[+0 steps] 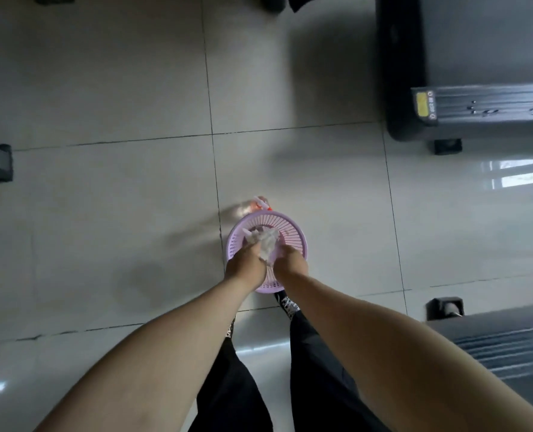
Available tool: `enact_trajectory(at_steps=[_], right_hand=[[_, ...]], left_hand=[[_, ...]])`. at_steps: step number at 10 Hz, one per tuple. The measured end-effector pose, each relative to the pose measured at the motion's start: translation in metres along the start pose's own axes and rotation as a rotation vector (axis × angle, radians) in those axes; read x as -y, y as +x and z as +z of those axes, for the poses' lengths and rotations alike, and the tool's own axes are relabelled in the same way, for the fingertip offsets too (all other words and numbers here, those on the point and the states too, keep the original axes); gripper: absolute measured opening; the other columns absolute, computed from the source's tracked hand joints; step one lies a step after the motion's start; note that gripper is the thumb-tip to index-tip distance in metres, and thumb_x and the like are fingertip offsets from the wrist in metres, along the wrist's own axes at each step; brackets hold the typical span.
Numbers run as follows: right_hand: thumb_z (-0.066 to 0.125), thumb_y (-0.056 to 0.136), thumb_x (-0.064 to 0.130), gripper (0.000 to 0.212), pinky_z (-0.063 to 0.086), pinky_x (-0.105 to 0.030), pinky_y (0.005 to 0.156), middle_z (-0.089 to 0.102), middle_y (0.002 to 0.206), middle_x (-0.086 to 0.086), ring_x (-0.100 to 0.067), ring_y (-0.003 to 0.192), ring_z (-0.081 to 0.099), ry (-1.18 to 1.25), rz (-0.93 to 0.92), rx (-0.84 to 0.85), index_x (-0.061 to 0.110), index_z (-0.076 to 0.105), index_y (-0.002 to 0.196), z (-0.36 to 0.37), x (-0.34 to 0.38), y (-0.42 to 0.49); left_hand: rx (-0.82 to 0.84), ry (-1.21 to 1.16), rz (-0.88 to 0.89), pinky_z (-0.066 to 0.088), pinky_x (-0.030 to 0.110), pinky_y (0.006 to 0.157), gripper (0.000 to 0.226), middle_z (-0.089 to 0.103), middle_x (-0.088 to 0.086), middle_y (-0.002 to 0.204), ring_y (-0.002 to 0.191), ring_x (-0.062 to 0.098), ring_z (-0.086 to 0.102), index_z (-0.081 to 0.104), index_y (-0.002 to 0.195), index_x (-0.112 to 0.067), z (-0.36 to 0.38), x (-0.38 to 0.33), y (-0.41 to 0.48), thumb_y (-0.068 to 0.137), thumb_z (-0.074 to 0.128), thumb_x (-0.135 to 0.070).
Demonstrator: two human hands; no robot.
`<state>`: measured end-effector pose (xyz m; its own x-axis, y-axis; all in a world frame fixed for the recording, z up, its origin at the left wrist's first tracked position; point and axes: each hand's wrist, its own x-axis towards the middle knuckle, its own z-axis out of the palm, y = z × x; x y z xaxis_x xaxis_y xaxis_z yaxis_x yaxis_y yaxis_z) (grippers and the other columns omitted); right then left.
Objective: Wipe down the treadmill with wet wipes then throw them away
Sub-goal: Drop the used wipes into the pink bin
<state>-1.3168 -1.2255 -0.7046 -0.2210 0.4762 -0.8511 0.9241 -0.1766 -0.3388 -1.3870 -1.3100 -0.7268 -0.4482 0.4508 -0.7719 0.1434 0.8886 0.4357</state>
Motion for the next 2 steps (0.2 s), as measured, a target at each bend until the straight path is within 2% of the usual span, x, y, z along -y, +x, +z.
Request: enact_trajectory(at_steps=[1,2], right_hand=[[0.045,0.103,0.013,0.042,0.042,-0.029,0.1,0.061,0.139,-0.012,-0.03,0.126,0.057,0.004,-0.003,-0.059,0.017,0.052,0.144,-0.007,0.005,-0.027],[0.049,0.1,0.017,0.044,0.043,-0.032,0.101,0.06,0.139,-0.013,-0.031,0.127,0.055,-0.035,-0.045,-0.15,0.016,0.052,0.143,-0.015,0.001,-0.051]], left_hand=[[0.03,0.302,0.153,0.036,0.034,0.111,0.05,0.034,-0.004,0.163,0.144,0.024,0.038,0.039,0.152,-0.033,-0.017,-0.01,-0.014,0.103,0.04,-0.023],[0.05,0.497,0.287,0.022,0.042,0.118,0.051,0.025,-0.006,0.165,0.152,0.018,0.019,0.036,0.153,-0.027,-0.031,-0.028,-0.041,0.101,0.042,-0.025]])
